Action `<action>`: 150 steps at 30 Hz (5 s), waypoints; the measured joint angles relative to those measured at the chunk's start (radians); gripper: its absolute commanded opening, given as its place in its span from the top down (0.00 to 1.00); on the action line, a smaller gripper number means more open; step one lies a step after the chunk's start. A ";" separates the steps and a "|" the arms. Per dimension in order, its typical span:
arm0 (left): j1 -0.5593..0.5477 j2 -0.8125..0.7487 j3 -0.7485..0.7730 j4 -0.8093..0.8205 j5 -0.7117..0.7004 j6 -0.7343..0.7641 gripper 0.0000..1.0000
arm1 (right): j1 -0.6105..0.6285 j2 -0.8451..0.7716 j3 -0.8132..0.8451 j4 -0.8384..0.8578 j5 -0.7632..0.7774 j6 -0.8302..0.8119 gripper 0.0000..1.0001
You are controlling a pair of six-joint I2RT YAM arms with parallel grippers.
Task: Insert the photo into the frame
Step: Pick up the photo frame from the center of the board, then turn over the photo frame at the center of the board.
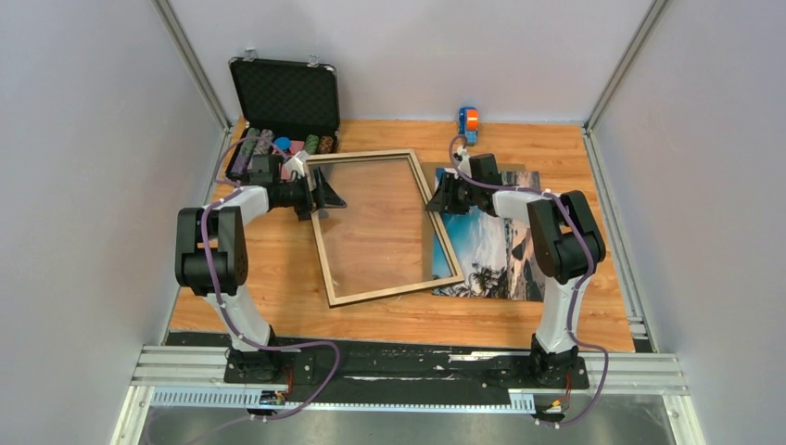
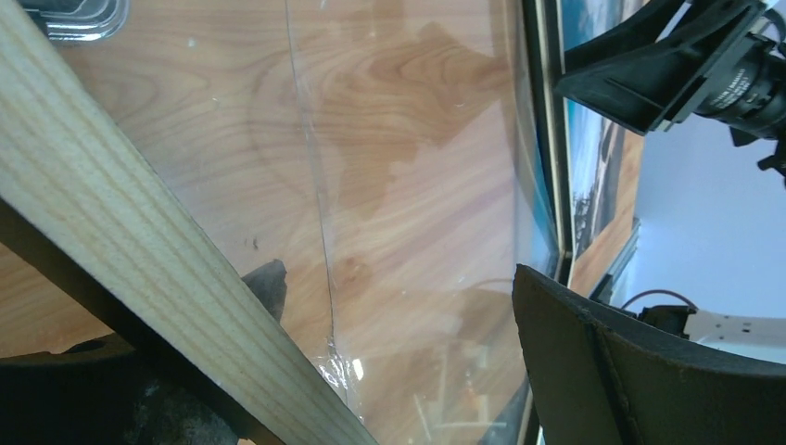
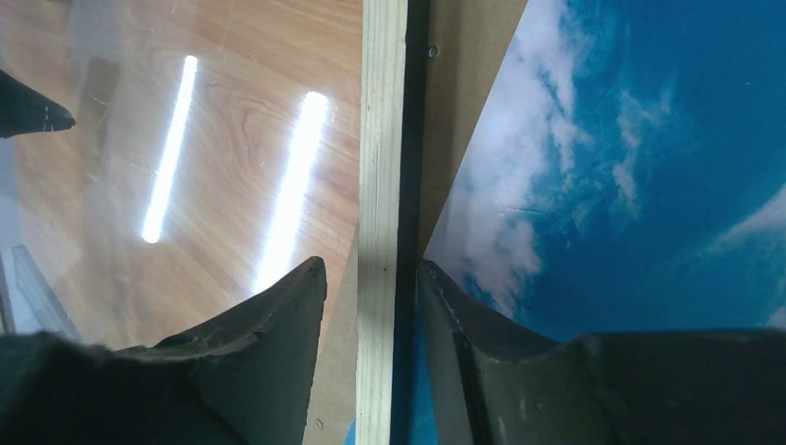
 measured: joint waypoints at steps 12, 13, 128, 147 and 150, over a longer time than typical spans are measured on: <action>0.004 0.011 -0.011 -0.010 -0.032 0.043 0.47 | 0.002 -0.031 0.003 -0.016 0.002 -0.026 0.50; 0.004 0.011 -0.011 -0.008 -0.031 0.043 0.51 | 0.002 -0.039 0.003 -0.016 0.004 -0.030 0.50; -0.095 -0.062 -0.026 -0.110 -0.328 0.262 0.62 | -0.150 -0.085 -0.123 0.153 -0.277 0.131 1.00; -0.195 0.020 0.028 -0.131 -0.455 0.229 0.31 | -0.135 -0.085 -0.113 0.146 -0.245 0.134 1.00; -0.203 0.023 0.036 -0.134 -0.471 0.219 0.26 | -0.132 -0.085 -0.110 0.146 -0.241 0.136 1.00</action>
